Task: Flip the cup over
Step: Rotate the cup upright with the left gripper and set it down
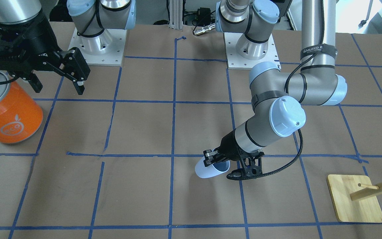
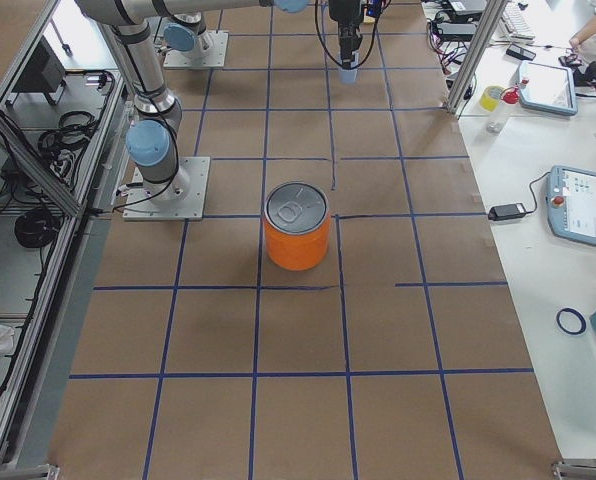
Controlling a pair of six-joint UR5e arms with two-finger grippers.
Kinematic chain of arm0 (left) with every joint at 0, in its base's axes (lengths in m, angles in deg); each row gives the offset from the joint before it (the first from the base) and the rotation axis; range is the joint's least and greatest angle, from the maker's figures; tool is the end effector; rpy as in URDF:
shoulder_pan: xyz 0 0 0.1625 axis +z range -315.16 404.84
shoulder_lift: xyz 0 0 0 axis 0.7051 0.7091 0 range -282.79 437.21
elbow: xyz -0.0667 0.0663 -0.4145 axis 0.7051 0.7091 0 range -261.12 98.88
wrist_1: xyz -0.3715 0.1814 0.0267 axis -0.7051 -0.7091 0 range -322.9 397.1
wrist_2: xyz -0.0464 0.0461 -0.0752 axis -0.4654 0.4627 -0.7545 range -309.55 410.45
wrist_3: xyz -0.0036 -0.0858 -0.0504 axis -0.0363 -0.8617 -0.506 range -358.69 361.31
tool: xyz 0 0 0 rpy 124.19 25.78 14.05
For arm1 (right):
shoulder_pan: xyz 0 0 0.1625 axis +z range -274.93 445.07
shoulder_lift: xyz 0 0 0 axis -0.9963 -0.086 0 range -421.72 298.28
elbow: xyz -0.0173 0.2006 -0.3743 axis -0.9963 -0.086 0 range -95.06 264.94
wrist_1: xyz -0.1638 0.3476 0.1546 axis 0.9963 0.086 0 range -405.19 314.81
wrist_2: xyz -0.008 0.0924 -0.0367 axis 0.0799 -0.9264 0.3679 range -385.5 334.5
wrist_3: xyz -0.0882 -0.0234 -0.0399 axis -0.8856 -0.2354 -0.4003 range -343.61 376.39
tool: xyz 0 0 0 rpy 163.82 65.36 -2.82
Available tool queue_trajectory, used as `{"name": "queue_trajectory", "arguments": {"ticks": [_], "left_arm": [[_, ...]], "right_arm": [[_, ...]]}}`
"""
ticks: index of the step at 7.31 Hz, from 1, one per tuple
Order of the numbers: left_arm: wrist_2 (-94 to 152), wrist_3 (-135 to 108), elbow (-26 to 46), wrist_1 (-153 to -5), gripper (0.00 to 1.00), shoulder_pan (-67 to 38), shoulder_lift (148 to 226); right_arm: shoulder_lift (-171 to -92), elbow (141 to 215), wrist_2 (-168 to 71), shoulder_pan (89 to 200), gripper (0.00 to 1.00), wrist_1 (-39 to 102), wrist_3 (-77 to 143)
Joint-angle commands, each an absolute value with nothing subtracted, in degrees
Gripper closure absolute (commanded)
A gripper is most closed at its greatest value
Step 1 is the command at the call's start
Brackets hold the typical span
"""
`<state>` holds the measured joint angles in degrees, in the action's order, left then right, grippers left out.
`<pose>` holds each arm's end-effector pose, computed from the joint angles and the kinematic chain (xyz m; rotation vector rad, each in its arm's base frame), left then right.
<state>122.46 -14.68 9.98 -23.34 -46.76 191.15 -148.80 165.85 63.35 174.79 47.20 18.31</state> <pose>-0.1818 -0.6298 0.2985 0.3354 -2.7991 0.0414 0.1328 -0.5257 0.5455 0.0575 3.1103 -0.2324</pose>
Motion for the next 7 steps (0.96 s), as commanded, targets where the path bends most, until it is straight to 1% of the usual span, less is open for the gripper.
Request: {"name": "queue_trajectory", "arguments": {"ticks": [1, 5, 7], "left_arm": [[138.01, -2.64, 4.07, -27.57, 1.0, -46.05, 190.94], [141.33, 7.44, 5.01, -25.21, 1.0, -40.96, 195.59], [142.12, 7.46, 4.92, -25.12, 1.0, -39.54, 197.35]], "right_arm": [[-149.25, 166.32, 63.09, 174.8, 0.0, 47.18, 17.53], [-149.34, 166.67, 63.0, 174.8, 0.0, 47.09, 17.53], [-149.43, 166.68, 63.0, 174.8, 0.0, 47.09, 17.53]]}}
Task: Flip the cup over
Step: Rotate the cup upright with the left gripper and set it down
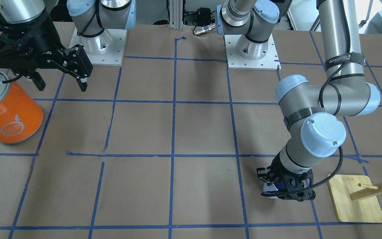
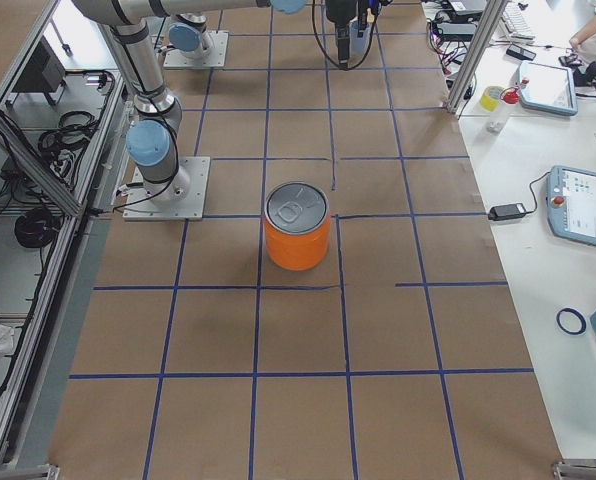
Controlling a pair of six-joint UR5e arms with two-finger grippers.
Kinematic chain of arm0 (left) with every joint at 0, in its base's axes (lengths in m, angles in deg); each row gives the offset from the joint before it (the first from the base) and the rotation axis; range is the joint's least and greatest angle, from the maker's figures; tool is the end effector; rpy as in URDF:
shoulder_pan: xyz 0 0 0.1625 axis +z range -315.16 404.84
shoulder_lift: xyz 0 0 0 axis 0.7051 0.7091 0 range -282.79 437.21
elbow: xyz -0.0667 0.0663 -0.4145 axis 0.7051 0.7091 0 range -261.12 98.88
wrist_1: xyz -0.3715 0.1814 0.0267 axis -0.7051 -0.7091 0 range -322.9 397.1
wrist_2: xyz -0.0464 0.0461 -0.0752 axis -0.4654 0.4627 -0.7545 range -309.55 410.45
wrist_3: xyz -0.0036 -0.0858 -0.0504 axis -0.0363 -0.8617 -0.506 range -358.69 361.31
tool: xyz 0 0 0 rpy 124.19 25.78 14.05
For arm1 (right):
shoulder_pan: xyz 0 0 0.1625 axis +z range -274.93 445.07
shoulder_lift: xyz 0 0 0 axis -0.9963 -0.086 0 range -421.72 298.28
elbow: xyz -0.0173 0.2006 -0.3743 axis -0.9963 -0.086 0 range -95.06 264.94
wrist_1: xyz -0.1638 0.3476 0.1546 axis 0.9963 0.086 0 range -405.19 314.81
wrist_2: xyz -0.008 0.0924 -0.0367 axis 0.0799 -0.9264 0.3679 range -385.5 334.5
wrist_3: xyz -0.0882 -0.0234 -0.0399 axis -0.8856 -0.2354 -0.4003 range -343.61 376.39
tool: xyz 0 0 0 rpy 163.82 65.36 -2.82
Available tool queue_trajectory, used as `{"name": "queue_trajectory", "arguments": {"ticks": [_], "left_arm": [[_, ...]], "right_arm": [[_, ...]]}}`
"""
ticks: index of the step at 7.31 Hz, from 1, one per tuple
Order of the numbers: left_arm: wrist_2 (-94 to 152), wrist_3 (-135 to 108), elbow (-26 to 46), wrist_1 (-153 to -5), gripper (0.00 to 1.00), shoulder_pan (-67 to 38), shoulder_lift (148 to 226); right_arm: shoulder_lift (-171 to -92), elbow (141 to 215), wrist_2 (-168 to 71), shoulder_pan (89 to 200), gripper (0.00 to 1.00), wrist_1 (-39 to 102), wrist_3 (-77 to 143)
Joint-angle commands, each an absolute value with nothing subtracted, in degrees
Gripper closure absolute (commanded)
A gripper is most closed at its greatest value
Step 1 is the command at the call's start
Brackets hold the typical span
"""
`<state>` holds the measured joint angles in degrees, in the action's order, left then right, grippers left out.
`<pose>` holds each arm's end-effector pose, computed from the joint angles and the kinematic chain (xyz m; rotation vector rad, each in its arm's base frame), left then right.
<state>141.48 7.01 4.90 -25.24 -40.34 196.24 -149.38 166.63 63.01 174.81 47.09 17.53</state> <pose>-0.0752 -0.6744 0.2732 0.0235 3.1188 -0.0679 0.1336 -0.5211 0.5437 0.0351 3.1064 -0.2238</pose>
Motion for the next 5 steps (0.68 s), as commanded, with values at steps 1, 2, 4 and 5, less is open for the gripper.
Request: {"name": "queue_trajectory", "arguments": {"ticks": [1, 2, 4, 5], "left_arm": [[144.82, 7.46, 4.84, -25.12, 1.0, -39.45, 197.79], [143.98, 6.15, 4.4, -25.21, 0.01, -39.45, 197.45], [143.1, 6.23, 3.7, -28.35, 0.0, -39.8, 194.04], [141.7, 6.14, 2.91, -32.12, 0.0, -39.8, 191.67]], "right_arm": [[-149.52, 166.68, 63.0, 174.8, 0.0, 47.09, 17.53], [-149.61, 166.76, 63.0, 174.8, 0.0, 47.0, 17.53], [-149.61, 166.76, 63.09, 174.8, 0.0, 47.0, 17.53], [-149.61, 166.85, 63.09, 174.8, 0.0, 47.0, 17.53]]}}
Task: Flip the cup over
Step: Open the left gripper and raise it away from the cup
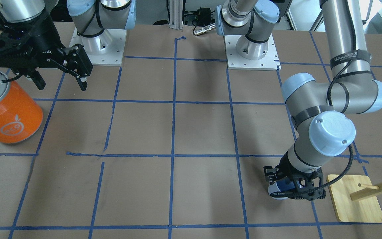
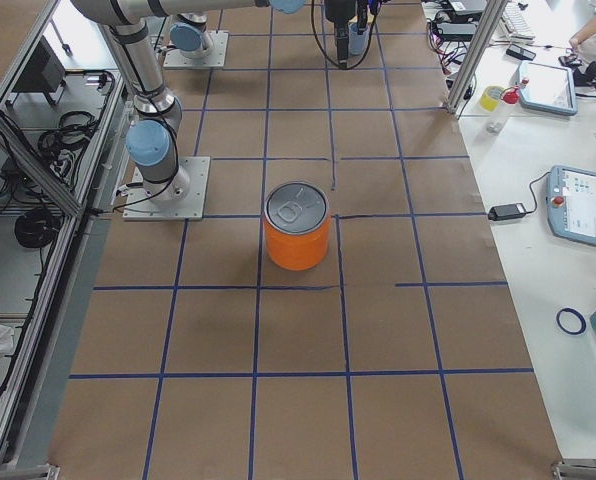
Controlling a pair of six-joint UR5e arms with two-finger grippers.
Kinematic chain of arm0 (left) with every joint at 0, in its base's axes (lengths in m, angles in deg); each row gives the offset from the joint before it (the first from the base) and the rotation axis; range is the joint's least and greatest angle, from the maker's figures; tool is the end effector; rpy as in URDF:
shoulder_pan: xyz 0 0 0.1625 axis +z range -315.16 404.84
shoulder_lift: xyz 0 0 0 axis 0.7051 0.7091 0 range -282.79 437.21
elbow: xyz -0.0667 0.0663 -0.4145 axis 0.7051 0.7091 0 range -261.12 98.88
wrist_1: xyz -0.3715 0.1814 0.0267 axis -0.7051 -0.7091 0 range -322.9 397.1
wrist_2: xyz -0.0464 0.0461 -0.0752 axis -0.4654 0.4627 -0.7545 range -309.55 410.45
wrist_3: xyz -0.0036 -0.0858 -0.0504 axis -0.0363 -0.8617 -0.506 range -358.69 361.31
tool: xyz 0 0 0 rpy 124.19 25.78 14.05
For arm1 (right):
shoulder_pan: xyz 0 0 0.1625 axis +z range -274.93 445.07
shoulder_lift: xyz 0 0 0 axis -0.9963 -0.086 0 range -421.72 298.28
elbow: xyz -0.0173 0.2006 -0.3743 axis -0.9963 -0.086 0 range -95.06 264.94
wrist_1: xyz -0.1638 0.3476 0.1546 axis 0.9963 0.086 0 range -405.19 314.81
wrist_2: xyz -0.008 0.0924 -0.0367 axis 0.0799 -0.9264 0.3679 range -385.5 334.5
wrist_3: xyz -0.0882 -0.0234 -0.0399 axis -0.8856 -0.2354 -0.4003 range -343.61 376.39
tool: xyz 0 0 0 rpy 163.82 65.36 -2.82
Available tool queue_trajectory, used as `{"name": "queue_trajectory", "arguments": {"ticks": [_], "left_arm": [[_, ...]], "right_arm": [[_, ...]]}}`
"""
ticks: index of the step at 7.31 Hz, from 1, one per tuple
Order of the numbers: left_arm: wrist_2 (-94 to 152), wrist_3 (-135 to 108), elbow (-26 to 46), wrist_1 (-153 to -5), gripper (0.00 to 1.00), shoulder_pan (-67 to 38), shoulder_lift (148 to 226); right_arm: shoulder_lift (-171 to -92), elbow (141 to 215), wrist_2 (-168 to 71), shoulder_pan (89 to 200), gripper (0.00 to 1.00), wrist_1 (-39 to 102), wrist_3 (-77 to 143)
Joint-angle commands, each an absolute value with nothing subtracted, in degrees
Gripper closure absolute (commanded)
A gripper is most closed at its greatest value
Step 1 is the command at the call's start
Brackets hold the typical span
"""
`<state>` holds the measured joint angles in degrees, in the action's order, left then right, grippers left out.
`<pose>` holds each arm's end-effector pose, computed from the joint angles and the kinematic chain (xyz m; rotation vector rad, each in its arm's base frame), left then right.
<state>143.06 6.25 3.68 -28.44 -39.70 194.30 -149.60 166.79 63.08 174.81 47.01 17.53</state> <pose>-0.0653 -0.6708 0.2998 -0.0154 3.0916 -0.0624 0.1334 -0.5194 0.5442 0.0353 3.1076 -0.2234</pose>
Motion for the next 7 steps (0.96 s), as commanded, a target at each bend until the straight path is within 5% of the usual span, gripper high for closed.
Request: {"name": "queue_trajectory", "arguments": {"ticks": [1, 7], "left_arm": [[141.77, 6.05, 1.34, -37.55, 0.0, -39.98, 188.08], [141.6, 0.43, 7.11, -48.68, 0.0, -44.18, 169.68]], "right_arm": [[-149.61, 166.85, 63.09, 174.8, 0.0, 47.0, 17.53], [-149.61, 166.85, 63.09, 174.8, 0.0, 46.91, 17.44]]}}
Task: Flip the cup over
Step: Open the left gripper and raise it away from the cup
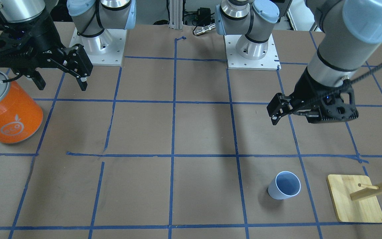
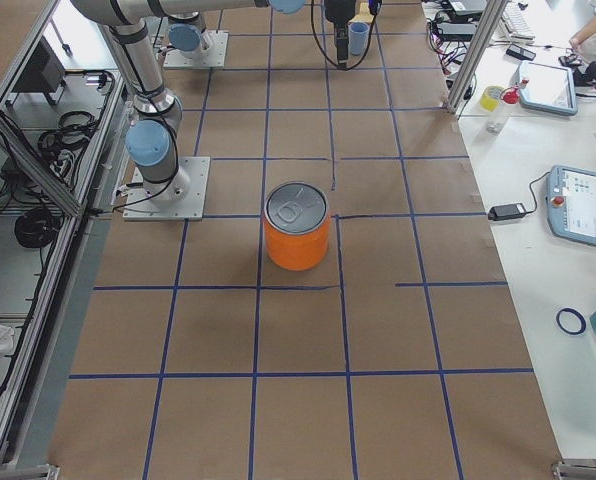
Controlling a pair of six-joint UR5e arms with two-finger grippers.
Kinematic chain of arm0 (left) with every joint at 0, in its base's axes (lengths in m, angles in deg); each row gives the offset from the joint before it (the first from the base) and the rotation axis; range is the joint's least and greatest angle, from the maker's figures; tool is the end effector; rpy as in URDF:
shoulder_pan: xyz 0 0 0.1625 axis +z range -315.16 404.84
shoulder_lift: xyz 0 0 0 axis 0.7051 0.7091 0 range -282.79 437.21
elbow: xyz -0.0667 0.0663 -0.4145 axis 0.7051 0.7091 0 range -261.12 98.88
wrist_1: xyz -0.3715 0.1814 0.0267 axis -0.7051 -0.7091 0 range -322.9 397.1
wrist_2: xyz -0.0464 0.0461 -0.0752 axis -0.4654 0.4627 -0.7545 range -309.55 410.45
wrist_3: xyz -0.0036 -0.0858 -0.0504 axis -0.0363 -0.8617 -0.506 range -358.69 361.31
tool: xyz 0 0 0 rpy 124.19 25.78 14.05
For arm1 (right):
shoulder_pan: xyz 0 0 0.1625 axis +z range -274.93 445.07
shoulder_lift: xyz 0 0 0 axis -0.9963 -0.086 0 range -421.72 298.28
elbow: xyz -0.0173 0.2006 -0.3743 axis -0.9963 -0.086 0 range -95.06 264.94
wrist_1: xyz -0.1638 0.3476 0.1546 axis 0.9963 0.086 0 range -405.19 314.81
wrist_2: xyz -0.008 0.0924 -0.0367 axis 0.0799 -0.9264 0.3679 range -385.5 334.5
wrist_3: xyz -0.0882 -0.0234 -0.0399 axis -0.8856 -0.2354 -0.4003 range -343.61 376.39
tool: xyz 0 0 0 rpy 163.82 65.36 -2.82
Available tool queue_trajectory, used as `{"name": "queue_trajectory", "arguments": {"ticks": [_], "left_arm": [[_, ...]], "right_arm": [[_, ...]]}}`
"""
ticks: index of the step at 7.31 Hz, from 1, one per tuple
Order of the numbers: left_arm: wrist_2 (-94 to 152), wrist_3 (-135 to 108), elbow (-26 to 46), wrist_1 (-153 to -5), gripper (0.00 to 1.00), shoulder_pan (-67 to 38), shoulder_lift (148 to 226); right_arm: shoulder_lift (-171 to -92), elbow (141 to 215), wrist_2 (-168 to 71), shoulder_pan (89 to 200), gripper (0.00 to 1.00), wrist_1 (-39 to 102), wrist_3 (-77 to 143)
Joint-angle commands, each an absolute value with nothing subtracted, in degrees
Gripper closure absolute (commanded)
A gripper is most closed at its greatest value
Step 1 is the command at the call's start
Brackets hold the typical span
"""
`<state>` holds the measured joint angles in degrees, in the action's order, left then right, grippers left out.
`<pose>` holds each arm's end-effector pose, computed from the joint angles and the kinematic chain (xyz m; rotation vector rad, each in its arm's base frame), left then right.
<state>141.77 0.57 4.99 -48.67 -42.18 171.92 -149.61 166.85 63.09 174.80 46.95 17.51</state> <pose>-0.1032 -0.5386 0.4871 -0.1020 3.1145 -0.0917 0.1333 -0.5192 0.5436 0.0351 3.1081 -0.2204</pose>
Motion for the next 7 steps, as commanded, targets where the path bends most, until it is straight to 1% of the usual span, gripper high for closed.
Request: {"name": "queue_trajectory", "arguments": {"ticks": [1, 4, 7], "left_arm": [[141.16, 1.21, 7.29, -48.76, 0.0, -44.81, 168.72], [141.6, 1.4, 7.73, -52.01, 0.0, -44.73, 166.51], [141.77, 1.4, 9.05, -52.1, 0.0, -44.72, 165.89]], "right_arm": [[-149.61, 166.85, 63.09, 174.8, 0.0, 46.91, 17.53], [-149.61, 166.85, 63.09, 174.8, 0.0, 46.74, 17.44], [-149.96, 167.55, 63.18, 174.8, 0.0, 46.74, 17.53]]}}
